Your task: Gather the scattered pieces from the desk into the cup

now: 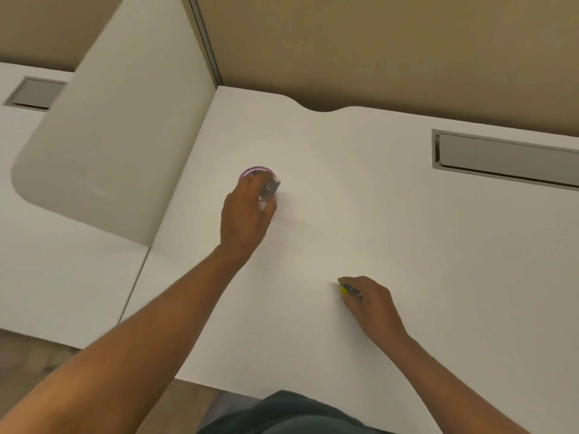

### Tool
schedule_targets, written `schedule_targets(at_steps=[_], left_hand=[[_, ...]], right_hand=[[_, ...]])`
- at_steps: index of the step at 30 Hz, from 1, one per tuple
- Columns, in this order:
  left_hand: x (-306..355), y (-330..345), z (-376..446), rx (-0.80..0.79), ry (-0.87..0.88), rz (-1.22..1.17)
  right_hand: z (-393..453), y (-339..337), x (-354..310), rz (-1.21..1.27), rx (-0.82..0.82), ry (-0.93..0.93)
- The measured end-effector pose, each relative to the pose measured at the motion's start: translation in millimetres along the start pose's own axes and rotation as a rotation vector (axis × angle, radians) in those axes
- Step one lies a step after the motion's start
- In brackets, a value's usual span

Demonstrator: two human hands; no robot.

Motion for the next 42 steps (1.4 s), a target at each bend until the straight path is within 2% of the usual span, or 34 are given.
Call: schedule_targets(at_steps=[2, 5, 11, 17, 21, 26, 31, 36, 38, 40, 42], left_hand=[[-16.0, -13.5, 22.0, -0.018, -0.05, 0.117], [-35.0, -15.6, 42.3, -0.148, -0.088, 0.303], [-45.3, 2.2, 52.9, -0.333, -0.005, 0.504], [-52.6, 5.0, 47.0, -0.33, 0.099, 0.416], [-63.1, 0.9, 40.2, -0.322, 0.082, 0.24], [-70.1, -0.1, 32.2, -0.335, 0.1, 0.242], [-74.9, 1.3, 30.2, -0.311, 0.127, 0.324], [-73.6, -0.3, 30.3, -0.359, 0.16, 0.363], [-71.8, -4.8, 30.8, -0.346, 0.178, 0.364], [-65.6, -10.9, 28.0, -0.307, 0.198, 0.333], [-56.4, -18.3, 28.9, -0.272, 0.218, 0.293]], right_hand=[[8.1, 5.2, -15.6, 0.065, -0.013, 0.004], [25.0, 9.7, -46.5, 0.176, -0.003, -0.002], [81.6, -0.6, -125.2, 0.245, 0.107, -0.149], [145.5, -1.8, -191.8, -0.029, 0.145, -0.403], [177.5, 19.6, -207.3, -0.284, 0.06, -0.468], [191.5, 41.8, -207.7, -0.593, -0.023, -0.549], [187.4, 44.6, -209.0, -0.62, 0.046, -0.645], [188.0, 48.9, -199.0, -0.647, 0.002, -0.557], [186.3, 45.7, -199.9, -0.641, 0.061, -0.609], [180.6, 35.4, -203.7, -0.578, 0.123, -0.548], [171.7, 20.6, -210.2, -0.582, 0.172, -0.596]])
Point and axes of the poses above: each hand's wrist, its own z-axis towards the middle knuckle, its own y-axis out of the palm, x = y × z, the point moved 3 cm from there along z, towards the middle knuckle, and after that the axes turned 1 degree about y, right-handed, at the moved point
